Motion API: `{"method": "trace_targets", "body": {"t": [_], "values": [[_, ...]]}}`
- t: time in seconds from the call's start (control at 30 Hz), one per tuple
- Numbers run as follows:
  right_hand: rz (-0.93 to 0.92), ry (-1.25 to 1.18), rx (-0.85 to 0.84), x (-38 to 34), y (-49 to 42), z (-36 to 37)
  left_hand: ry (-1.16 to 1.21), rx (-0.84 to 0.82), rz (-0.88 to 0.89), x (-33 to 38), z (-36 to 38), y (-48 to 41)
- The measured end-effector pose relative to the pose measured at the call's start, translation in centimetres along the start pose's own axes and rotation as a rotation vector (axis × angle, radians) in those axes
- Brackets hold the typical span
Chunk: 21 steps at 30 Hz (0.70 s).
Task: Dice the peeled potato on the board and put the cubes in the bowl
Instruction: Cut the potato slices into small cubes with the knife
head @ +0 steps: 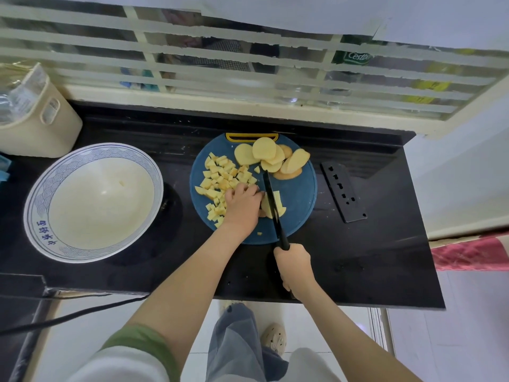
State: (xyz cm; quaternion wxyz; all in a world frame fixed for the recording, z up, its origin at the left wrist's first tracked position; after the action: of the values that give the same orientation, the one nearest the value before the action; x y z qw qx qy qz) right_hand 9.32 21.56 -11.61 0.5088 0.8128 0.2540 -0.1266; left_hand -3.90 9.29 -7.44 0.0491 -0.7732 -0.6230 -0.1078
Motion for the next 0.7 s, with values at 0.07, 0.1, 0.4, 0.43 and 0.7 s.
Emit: {"method": "trace_targets", "body": {"t": [0.07,0.1,0.4,0.43,0.7], "values": [[0.007,0.033,0.013,0.2,-0.4,0.1,-0.008,0.007,0.008,0.1,0.0,0.0],[0.018,0.045,0.016,0.3,-0.6,0.3,-0.007,0.001,0.013,0.1,0.0,0.0],[0.047,-0.123,0.006,-0.7,-1.3,0.8,0.008,0.013,0.045,0.3,-0.1,0.0],[0.033,-0.143,0.005,-0.8,-1.0,0.7,0.014,0.018,0.041,0.3,-0.1,-0.2],[-0.036,-0.128,-0.007,-1.6,0.1,0.6,0.081,0.002,-0.025,-1.0,0.2,-0.2]]}}
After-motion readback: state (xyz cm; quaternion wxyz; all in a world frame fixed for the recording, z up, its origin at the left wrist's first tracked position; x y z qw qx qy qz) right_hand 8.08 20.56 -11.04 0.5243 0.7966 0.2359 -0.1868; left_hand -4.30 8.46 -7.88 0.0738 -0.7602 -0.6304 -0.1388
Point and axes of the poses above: each hand's wrist, its own y-axis away from the middle knuckle, its own z-axis out of the palm, x = y × z, the point moved 10 cm from there along -y, towards the middle knuckle, and after that the axes turned 6 degrees about x, right-handed, at the moved point
